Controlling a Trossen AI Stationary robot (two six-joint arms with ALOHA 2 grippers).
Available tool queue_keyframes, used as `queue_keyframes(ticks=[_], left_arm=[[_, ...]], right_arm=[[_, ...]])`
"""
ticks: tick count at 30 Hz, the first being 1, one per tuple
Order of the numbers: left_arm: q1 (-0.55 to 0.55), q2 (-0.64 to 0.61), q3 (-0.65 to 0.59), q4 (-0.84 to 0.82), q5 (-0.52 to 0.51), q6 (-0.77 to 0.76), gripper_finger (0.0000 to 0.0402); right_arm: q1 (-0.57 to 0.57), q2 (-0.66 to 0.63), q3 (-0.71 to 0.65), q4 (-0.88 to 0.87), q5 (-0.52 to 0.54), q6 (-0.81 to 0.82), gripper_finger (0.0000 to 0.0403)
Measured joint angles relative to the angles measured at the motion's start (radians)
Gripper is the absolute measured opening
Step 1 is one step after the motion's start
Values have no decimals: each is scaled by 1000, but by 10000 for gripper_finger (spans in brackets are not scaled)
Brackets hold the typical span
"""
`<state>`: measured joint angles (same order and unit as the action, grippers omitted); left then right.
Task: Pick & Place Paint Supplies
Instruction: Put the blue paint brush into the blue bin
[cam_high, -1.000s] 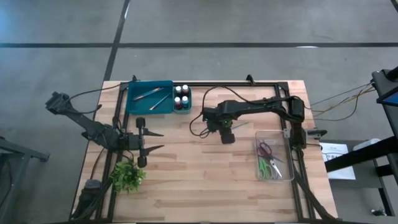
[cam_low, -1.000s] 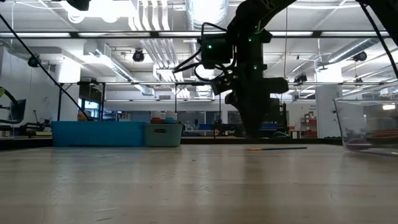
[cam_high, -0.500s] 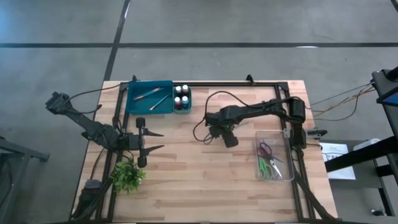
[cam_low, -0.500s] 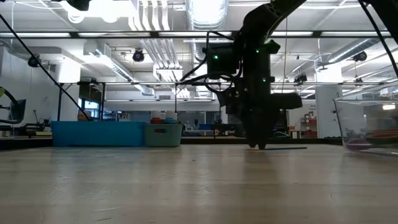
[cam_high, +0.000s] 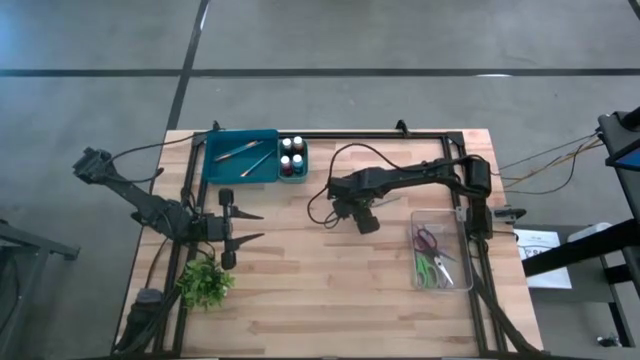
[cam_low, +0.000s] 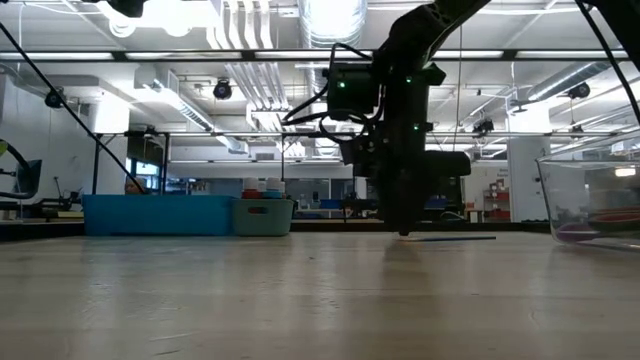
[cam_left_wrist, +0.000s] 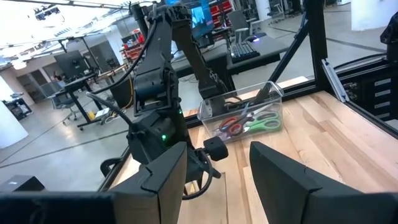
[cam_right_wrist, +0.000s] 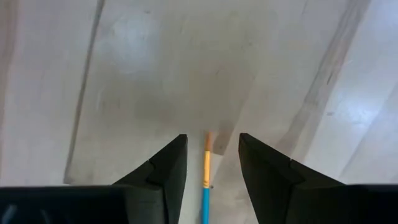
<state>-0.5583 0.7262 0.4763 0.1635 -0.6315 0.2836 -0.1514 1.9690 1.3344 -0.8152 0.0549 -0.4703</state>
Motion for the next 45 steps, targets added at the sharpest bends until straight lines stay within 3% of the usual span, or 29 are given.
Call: queue_keyframes(ticks=[24, 41, 45], left_arm=[[1, 0, 0, 0, 4, -2, 182], [0, 0, 0, -2, 4, -3, 182], [0, 0, 0, -4, 4, -3, 182]], right_arm=[[-59, -1, -28, 6, -105, 17, 143], [-61, 50, -48, 45, -110, 19, 142], [-61, 70, -47, 45, -111, 15, 119]])
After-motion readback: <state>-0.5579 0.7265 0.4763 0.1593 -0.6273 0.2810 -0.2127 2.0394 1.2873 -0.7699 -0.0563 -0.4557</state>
